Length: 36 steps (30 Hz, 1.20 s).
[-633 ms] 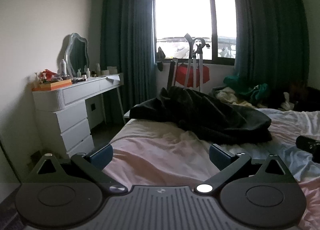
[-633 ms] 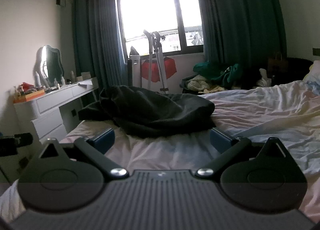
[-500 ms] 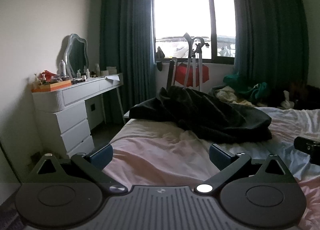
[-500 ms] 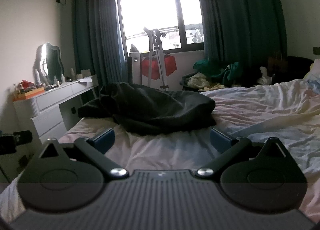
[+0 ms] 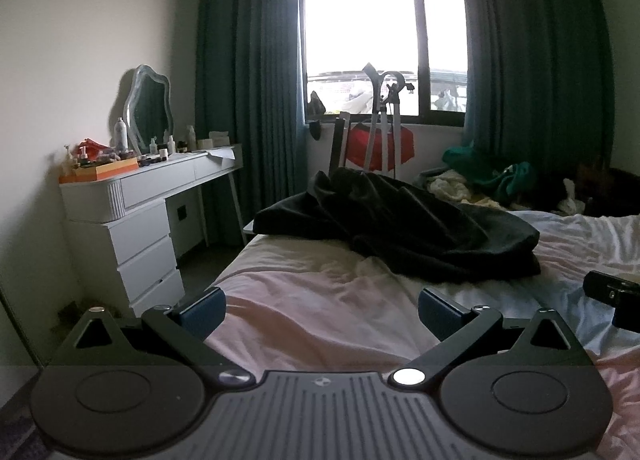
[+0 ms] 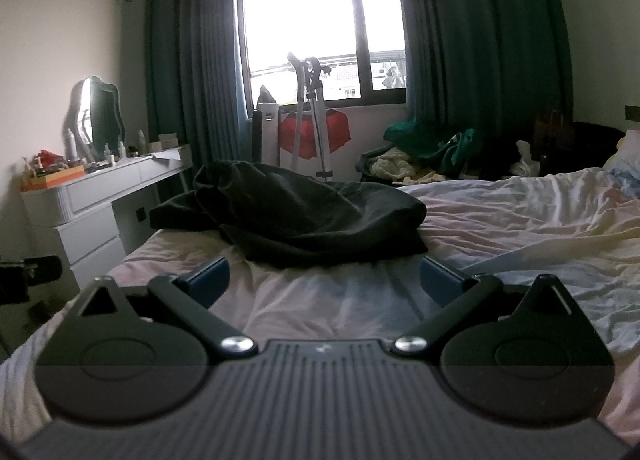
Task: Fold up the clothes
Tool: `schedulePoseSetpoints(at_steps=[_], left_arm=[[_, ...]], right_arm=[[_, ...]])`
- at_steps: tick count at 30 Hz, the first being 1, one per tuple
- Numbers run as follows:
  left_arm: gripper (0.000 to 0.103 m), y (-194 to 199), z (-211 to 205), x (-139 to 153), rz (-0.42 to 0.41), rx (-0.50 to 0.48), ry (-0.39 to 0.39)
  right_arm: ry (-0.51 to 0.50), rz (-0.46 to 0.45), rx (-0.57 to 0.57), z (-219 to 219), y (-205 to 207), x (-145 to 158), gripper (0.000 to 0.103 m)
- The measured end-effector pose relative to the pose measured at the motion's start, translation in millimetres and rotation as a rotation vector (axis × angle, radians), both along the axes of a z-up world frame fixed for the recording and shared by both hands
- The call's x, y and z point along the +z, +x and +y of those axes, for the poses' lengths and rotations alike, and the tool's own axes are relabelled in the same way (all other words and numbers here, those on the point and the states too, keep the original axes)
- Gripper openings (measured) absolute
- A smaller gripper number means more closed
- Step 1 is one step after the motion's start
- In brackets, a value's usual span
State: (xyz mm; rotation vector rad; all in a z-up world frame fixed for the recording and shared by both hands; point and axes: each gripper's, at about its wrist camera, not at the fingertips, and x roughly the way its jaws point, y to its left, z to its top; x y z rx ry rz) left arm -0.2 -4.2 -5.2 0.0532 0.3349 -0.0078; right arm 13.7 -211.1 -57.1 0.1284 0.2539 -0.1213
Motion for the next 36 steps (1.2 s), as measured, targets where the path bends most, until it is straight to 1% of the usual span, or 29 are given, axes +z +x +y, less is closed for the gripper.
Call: schedulePoseSetpoints(at_steps=[6, 15, 20, 24, 28, 31, 34, 36], left_arm=[[0.103, -1.3, -1.9, -1.4, 0.0, -0.013, -0.001], [0.103, -3.5, 6.1, -1.2, -0.008, -0.016, -0.071], [0.103, -3.2, 6.4, -1.7, -0.004, -0.012, -0.069], [0.103, -2.9, 3.1, -3.8, 0.0, -0.017, -0.061], [0.103, -0.5, 4.7, -4.9, 0.013, -0.024, -0.074], [0.103, 0.3, 3.7, -6.0, 0.014, -0.027, -0.064], [0.103, 0.7, 3.7, -8.0, 0.016, -0.035, -0.06], [0.103, 2.0, 3.6, -10.0, 0.023, -0.037, -0.061]], right_arm=[[-0.004, 0.003, -0.006, 0.5, 1.0, -0.5, 0.103], [-0.007, 0.001, -0.007, 1.3, 1.4, -2.1, 0.103], [-0.007, 0.008, -0.007, 0.4, 2.2, -2.7, 0.103], [0.004, 0.033, -0.005, -2.9, 5.7, -6.1, 0.103], [0.005, 0.044, -0.027, -7.2, 5.4, -9.9, 0.103], [0.024, 0.043, -0.043, -9.9, 5.2, -9.6, 0.103], [0.057, 0.065, -0.046, -11.4, 11.2, -4.8, 0.103], [0.054, 0.058, -0.051, -10.8, 15.5, 5.7, 0.103]])
